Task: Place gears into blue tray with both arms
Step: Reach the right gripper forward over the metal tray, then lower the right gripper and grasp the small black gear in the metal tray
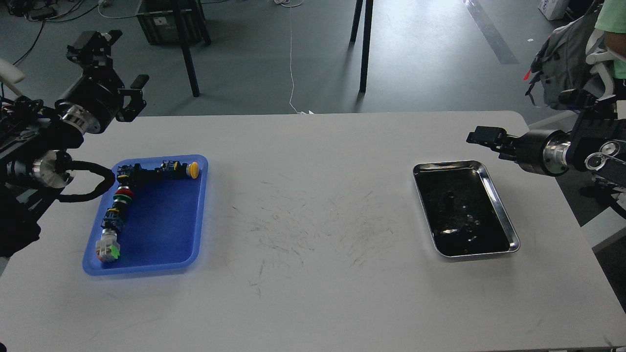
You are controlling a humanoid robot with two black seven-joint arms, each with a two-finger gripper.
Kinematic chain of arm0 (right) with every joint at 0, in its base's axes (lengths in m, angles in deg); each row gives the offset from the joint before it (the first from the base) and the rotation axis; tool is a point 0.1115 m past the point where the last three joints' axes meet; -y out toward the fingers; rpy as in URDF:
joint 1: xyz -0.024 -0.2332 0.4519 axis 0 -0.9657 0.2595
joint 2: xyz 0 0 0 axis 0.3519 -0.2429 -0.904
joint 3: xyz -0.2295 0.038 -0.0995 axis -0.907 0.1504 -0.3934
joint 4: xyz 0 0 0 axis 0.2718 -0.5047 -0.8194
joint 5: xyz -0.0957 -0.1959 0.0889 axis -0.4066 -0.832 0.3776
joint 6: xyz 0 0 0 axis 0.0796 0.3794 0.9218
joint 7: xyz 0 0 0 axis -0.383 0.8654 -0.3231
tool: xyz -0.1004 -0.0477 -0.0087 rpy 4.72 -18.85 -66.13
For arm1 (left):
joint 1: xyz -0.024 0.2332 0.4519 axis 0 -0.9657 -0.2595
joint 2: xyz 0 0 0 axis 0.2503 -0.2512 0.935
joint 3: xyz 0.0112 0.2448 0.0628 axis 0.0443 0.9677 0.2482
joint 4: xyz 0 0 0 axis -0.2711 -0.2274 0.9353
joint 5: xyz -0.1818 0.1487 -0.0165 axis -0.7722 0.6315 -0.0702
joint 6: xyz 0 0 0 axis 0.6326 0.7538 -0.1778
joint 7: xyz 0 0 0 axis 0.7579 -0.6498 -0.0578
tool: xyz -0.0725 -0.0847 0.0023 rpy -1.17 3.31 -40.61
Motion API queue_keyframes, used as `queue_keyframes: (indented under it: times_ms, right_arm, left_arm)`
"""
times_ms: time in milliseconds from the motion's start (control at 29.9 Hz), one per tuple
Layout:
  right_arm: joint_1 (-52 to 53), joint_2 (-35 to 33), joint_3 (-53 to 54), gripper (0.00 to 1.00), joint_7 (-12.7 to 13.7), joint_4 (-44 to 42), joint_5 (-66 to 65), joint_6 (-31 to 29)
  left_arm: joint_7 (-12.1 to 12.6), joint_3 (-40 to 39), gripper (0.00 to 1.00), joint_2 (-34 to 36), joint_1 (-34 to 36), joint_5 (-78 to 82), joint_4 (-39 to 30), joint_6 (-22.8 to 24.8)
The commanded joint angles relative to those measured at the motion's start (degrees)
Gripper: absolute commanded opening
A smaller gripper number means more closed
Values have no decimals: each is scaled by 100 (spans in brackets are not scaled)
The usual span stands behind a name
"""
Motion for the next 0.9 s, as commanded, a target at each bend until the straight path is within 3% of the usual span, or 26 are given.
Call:
queue_keyframes:
  times_ms: [0, 869]
  right_arm:
    - [25, 89, -178, 95, -65, 17, -390, -64]
    - [16, 977, -1092, 94, -65, -502, -901, -73]
  left_arm:
    - [0, 9, 99, 27, 0, 0, 0, 2]
    - [-9, 0, 99, 53, 0, -8, 0, 11]
